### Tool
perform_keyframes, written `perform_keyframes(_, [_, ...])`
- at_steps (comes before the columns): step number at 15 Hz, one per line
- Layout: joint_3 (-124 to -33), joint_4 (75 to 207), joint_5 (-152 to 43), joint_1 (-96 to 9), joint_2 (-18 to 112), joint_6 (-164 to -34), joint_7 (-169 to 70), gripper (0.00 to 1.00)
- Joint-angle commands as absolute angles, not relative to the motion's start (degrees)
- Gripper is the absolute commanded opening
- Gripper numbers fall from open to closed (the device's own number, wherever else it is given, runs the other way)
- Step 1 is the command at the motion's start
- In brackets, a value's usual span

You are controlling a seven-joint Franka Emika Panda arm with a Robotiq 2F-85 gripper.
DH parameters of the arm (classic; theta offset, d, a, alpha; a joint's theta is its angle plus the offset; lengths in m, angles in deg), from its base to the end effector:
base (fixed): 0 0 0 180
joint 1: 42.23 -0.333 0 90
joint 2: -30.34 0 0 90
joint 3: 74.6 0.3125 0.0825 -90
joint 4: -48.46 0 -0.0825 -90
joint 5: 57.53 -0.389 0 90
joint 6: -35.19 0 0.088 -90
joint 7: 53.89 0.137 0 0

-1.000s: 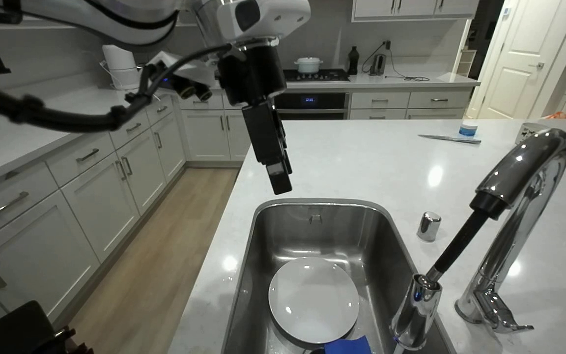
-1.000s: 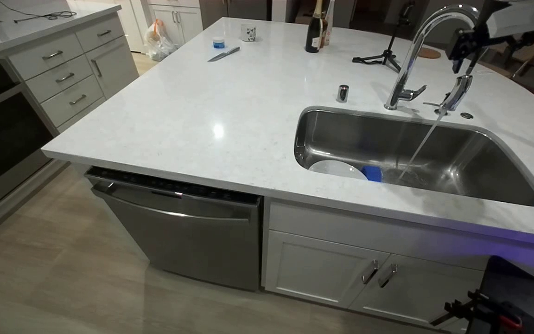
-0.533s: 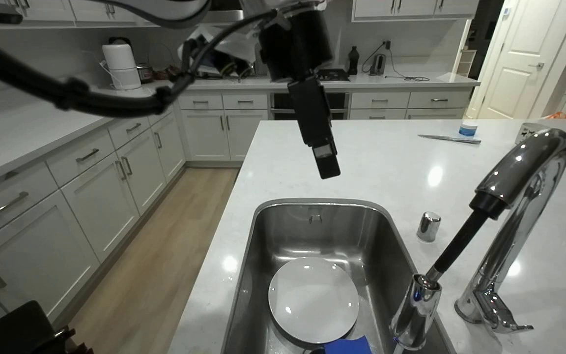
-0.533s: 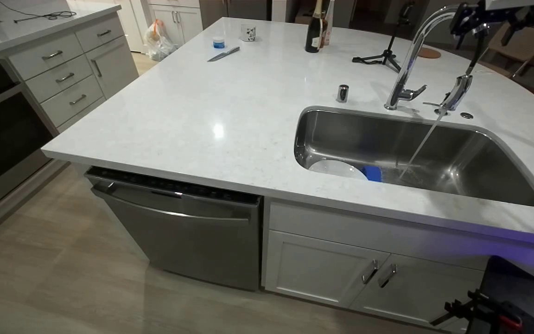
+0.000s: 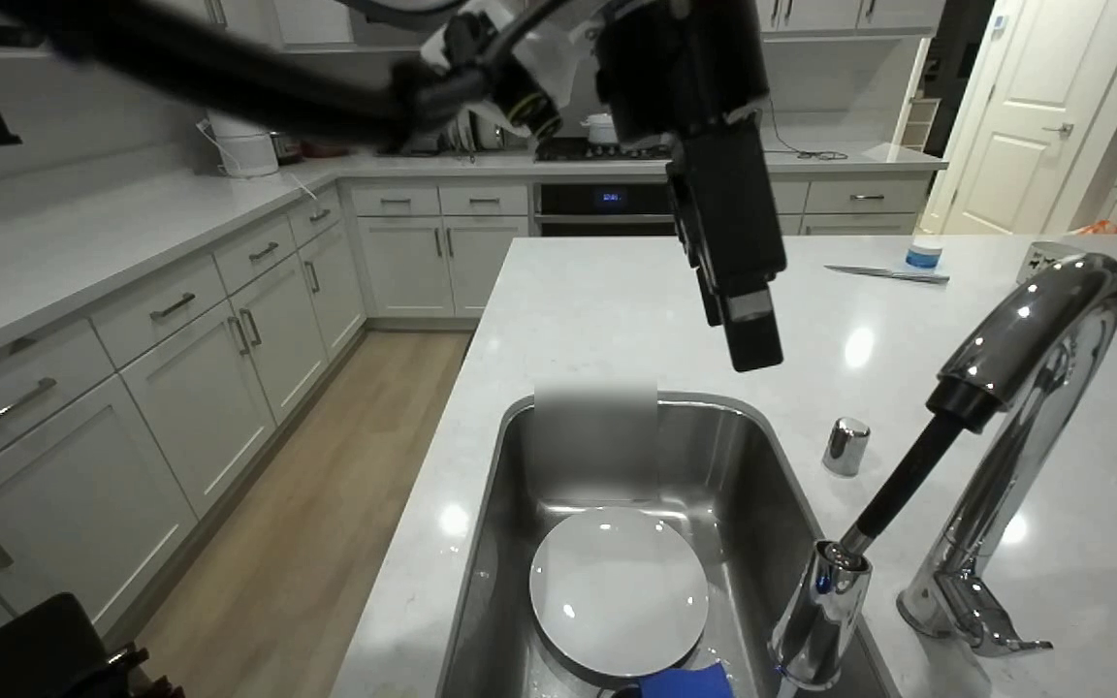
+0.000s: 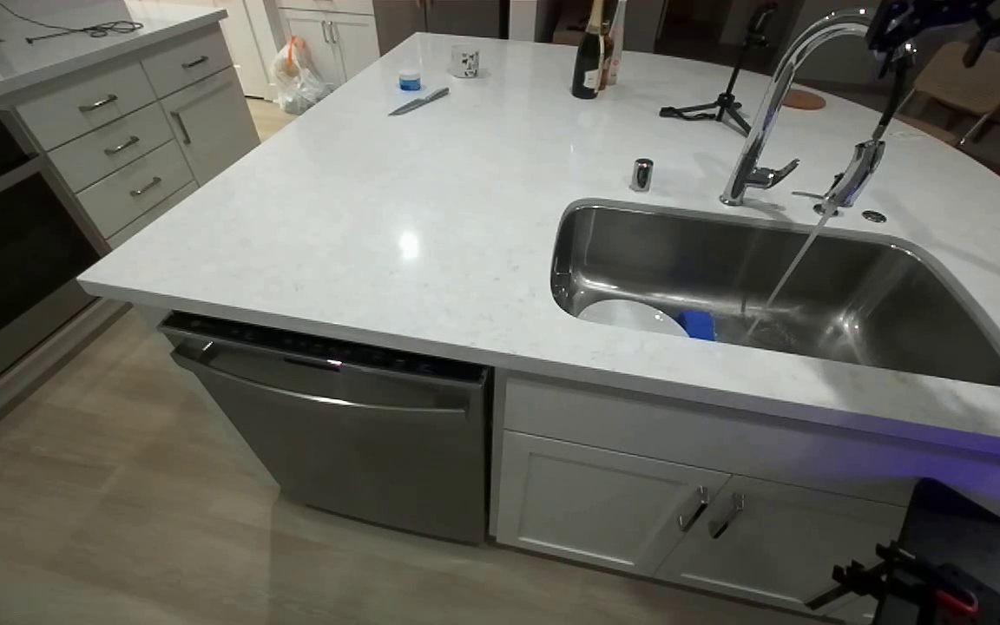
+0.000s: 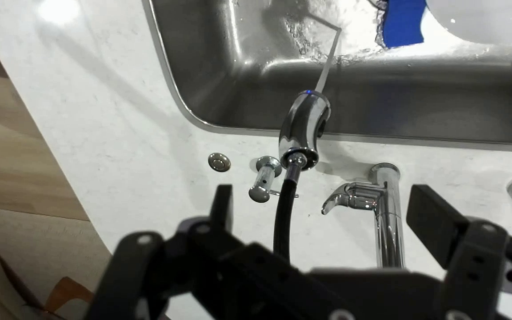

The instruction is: Move the faucet nozzle to the center

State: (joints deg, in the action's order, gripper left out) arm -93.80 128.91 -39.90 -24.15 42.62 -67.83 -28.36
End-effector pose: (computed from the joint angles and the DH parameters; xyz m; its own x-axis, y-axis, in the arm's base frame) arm 0.5081 -0.4026 0.5803 0.5155 -0.7965 0.3161 -0.8546 -0.4509 0.2575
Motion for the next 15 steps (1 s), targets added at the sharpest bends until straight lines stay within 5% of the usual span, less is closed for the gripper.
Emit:
perform_keyframes(1, [-94.4, 122.7, -40.2, -22.7, 45.3, -64.2, -36.7, 1.00])
perform_keyframes(15, [-93.9, 125.6, -41.5, -16.2, 47.2, -82.4, -55.8, 1.00])
